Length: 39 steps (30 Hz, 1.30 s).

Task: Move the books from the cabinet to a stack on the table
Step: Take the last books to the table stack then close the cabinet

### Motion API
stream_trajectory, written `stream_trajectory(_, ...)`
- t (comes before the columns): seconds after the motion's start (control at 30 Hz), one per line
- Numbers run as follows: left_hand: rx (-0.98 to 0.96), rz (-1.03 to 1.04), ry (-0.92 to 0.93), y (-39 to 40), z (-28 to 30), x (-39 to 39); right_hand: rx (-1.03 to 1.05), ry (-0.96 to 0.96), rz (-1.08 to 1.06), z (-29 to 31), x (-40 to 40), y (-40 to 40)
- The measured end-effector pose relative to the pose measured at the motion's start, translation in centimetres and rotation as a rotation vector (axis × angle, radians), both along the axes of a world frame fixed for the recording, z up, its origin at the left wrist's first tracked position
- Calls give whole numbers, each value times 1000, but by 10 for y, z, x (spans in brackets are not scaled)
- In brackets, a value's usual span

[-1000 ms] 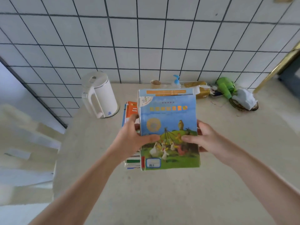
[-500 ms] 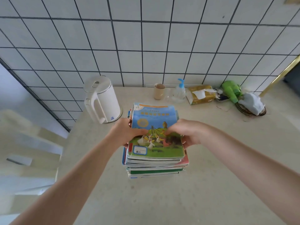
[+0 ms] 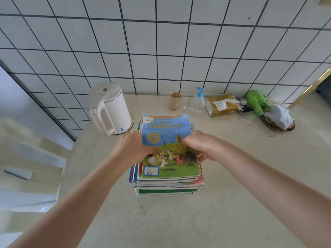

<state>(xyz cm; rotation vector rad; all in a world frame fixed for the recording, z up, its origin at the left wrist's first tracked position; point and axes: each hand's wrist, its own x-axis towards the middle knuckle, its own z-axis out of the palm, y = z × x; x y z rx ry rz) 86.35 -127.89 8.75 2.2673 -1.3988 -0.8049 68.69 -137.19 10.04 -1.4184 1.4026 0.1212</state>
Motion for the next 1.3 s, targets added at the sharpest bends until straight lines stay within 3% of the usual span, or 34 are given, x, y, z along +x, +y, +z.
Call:
stream_trajectory(0.1,-2,109,132,-3,5,3,21,-16,-15,-4,-1,3)
stream_trajectory(0.23,21,78,-34,-2,4,0,89,-44,-42,-7,9,7)
stream_trajectory(0.47,42,190,216,2,1,2,145,-107,-86,-13,18,9)
stream_trajectory(0.73,6,236,344,10,2,3,69,-113,1,-12,4,10)
stream_trajectory(1.0,-60,209,459,29,8,0,-220,-108,107,11,-26,43)
stream_trajectory(1.17,-144,184,525,58,3,6,-510,-101,-34,5,-33,83)
stream_trajectory(1.3,-199,53,461,96,-6,19,-755,-72,-119,-7,-39,138)
